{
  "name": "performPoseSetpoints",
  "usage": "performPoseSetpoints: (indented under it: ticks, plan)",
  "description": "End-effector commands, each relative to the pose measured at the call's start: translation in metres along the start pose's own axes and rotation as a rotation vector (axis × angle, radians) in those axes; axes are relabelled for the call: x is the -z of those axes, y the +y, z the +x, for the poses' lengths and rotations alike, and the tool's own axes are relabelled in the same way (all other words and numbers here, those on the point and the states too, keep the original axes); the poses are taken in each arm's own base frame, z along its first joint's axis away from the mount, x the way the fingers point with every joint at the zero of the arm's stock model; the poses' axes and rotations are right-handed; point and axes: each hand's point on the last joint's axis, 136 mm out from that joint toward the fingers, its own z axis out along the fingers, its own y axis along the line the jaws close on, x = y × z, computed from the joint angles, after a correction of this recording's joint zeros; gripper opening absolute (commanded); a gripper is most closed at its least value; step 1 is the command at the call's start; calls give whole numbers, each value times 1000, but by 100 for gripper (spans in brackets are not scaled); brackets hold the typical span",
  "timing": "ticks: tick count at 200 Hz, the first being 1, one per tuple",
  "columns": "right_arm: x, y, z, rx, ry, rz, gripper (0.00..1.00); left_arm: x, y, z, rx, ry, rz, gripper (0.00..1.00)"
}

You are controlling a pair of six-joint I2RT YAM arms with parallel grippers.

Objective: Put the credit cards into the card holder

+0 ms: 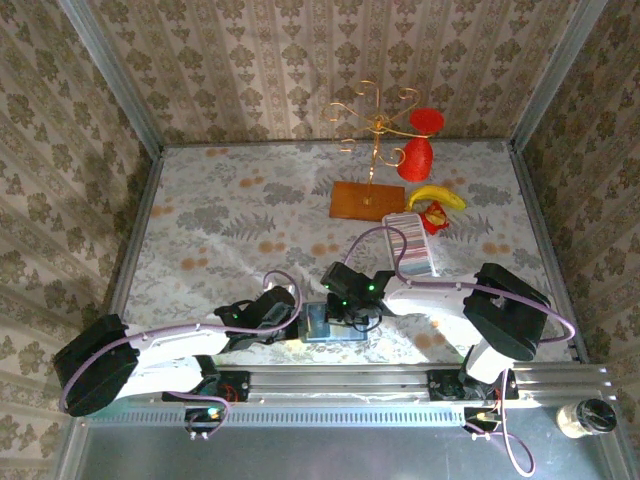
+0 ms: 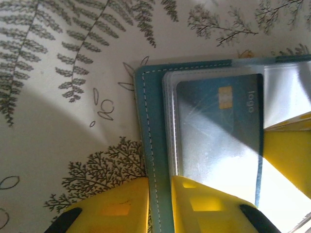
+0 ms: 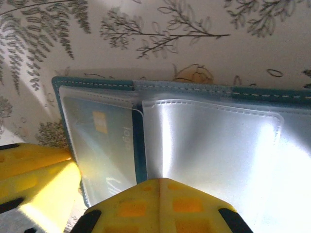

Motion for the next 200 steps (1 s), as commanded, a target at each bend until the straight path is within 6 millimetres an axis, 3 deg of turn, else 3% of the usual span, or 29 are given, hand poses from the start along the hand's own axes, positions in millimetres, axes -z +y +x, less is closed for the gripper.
performPoseSetpoints:
  ticks: [1,23,81,125,200]
  plan:
    - [7,13,-5,21,-32,-18,0,0,3,3,9,0,-5,20]
    - [7,11,-3,29,-25,2,4,0,3,3,8,0,-6,20]
    - [29,-21,-1,23,-99,77,26,0,5,4,8,2,-13,20]
    - [24,-46,9,-25,-84,124,40,0,6,5,10,4,-18,20]
    - [8,-46,17,-33,-42,122,43,-1,6,6,8,5,-18,20]
